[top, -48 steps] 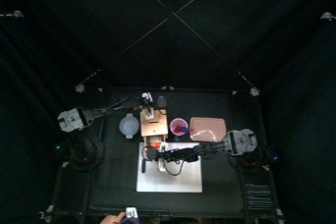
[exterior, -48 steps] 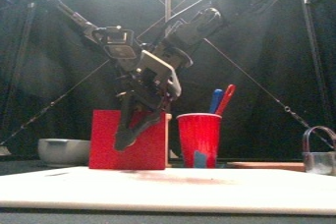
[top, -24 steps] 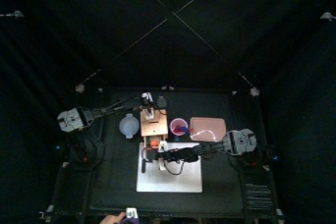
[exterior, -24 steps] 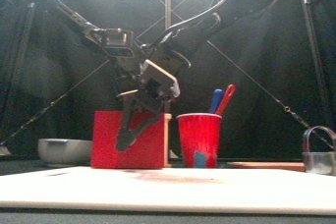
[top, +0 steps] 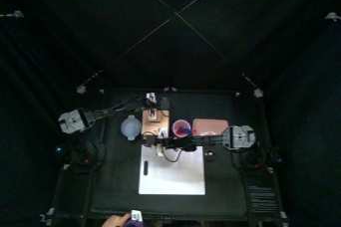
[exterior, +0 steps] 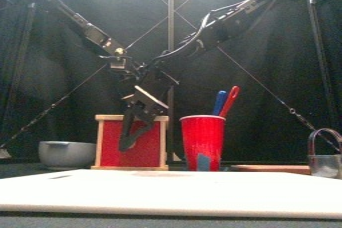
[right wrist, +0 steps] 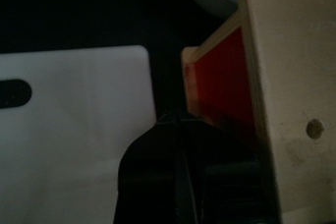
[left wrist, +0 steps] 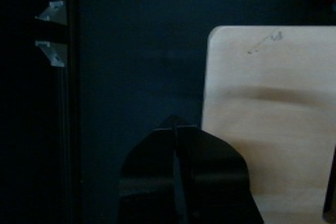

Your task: Close drawer

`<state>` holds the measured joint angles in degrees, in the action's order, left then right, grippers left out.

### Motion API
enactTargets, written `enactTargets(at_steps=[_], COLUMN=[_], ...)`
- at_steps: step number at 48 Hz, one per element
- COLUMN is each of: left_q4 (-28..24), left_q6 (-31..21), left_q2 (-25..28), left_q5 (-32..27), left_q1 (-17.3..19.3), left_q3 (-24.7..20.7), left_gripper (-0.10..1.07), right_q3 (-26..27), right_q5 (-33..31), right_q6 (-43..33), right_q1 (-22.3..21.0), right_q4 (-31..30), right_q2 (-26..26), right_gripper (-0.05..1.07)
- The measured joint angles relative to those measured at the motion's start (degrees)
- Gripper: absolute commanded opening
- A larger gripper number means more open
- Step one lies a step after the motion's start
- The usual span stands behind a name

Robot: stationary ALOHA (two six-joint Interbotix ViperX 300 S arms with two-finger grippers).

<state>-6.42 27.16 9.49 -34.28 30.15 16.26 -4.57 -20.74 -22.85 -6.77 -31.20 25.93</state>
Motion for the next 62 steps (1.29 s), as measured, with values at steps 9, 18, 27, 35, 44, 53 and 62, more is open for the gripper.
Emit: enactTargets(at_steps=[9,18,27,35,44,53,62], left_q4=[0.18,2.02,2.37,1.76,2.29,3.96,4.48], left_q6=[-0.18,-0.18,-0.18,-0.35,-1.05,-2.2,-2.46], left_q2=[-0.09,-0.26,-0.26,-0.26,-1.14,-4.92,-10.46], left_q5=[-0.35,-1.05,-1.32,-1.23,0.26,2.2,5.27], left_q1=[0.0,0.09,0.09,0.0,0.18,0.0,-1.14], left_q3=[0.26,0.35,0.35,0.18,0.0,-0.09,4.48], left_gripper=[0.31,0.31,0.31,0.31,0.31,0.31,0.31], right_q3=[-0.44,-2.2,-2.29,-1.41,-2.02,-8.09,-17.93], right_q5=[-1.58,-1.85,-0.88,1.58,3.43,8.88,17.84], right_q6=[0.09,0.0,0.0,0.18,0.18,0.0,-0.18], right_q1=[0.0,0.26,0.88,3.08,6.94,10.2,11.07], right_q4=[0.53,1.67,3.08,5.27,6.94,8.53,10.99], right_q2=[-0.26,-1.58,-1.67,-2.46,-6.06,-12.3,-22.32], right_gripper=[0.2,0.2,0.19,0.19,0.19,0.19,0.19])
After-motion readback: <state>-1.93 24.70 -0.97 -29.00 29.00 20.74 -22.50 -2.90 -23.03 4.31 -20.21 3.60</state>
